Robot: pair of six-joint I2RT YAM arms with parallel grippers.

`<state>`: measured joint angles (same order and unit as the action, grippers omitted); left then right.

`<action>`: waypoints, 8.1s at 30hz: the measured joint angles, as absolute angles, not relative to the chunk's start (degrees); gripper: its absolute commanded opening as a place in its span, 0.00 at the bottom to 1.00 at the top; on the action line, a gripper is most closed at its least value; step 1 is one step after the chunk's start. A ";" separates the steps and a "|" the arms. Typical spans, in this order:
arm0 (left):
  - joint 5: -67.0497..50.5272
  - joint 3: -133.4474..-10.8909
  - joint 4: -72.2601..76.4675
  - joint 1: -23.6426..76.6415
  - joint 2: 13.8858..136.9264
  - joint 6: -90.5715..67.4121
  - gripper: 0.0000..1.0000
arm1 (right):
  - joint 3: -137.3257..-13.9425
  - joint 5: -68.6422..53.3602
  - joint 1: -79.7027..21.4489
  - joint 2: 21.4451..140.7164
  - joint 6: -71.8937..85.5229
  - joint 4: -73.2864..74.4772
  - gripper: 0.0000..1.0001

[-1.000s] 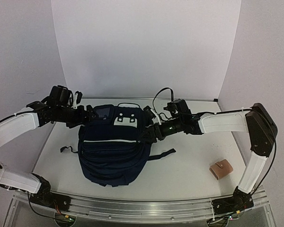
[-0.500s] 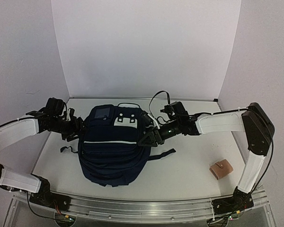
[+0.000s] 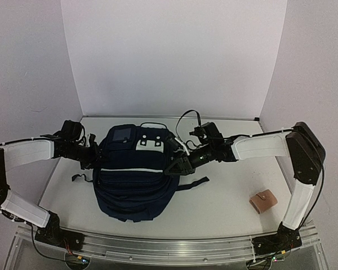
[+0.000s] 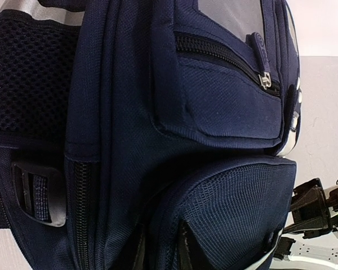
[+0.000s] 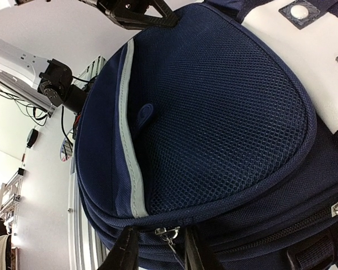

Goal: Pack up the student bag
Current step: Unzip the student bag at the center of the board, then pick up the personal item from the center of the board.

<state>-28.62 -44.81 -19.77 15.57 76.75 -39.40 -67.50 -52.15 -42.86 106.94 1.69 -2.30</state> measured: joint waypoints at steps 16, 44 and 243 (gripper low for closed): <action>-29.24 -44.47 -18.96 15.53 76.90 -40.52 0.00 | -66.14 -47.67 -43.86 106.94 1.75 -2.06 0.00; -27.21 -43.15 -17.75 15.78 73.94 -43.90 0.00 | -59.00 -33.53 -49.36 101.80 6.09 -6.14 0.00; 13.37 -71.05 -10.89 57.12 96.36 -3.28 0.00 | -34.32 -5.24 -17.82 73.67 56.07 26.68 0.62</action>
<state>13.37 -71.05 -10.89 57.12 96.36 -3.28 -34.32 -5.24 -17.82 73.67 56.07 26.68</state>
